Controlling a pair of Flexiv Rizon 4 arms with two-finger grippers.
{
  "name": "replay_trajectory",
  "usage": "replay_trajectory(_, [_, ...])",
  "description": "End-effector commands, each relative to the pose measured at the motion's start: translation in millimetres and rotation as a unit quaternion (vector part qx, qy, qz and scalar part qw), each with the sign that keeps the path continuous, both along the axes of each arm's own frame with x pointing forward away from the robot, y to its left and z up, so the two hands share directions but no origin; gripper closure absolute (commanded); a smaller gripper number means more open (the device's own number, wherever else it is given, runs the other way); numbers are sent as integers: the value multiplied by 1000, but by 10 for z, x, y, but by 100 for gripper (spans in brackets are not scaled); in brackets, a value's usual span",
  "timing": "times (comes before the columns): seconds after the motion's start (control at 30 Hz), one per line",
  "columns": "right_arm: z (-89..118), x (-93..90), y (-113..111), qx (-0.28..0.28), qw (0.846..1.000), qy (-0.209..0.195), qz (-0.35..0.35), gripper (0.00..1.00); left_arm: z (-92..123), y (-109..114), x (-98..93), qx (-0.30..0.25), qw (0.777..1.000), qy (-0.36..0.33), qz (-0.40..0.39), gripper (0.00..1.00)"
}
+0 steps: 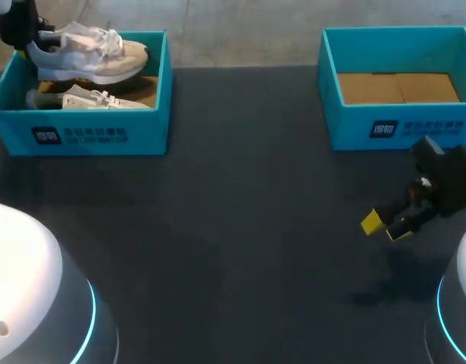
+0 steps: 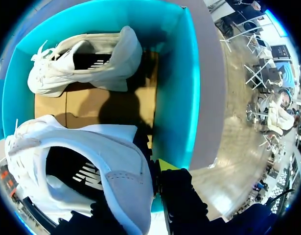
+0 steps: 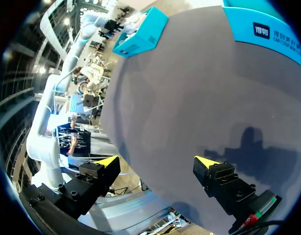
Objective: Take the shoe out of the shoebox, open the shoe tongue, remove and reinsert the insole, then place the shoe into the shoebox
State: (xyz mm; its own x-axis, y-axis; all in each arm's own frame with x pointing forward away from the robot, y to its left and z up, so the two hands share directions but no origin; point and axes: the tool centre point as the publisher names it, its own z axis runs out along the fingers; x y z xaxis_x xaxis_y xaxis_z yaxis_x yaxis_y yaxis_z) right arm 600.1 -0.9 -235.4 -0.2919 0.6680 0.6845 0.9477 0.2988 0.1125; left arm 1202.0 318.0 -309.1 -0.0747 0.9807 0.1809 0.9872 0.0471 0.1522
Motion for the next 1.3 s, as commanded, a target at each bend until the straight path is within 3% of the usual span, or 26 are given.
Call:
replay_trajectory(0.03, [1, -9, 2, -1, 1000, 0, -1, 0, -57, -14, 78, 4, 1000, 8, 1, 100])
replay_trajectory(1.3, [1, -9, 2, -1, 1000, 0, -1, 0, -538, -160, 131, 21, 999, 46, 11, 100])
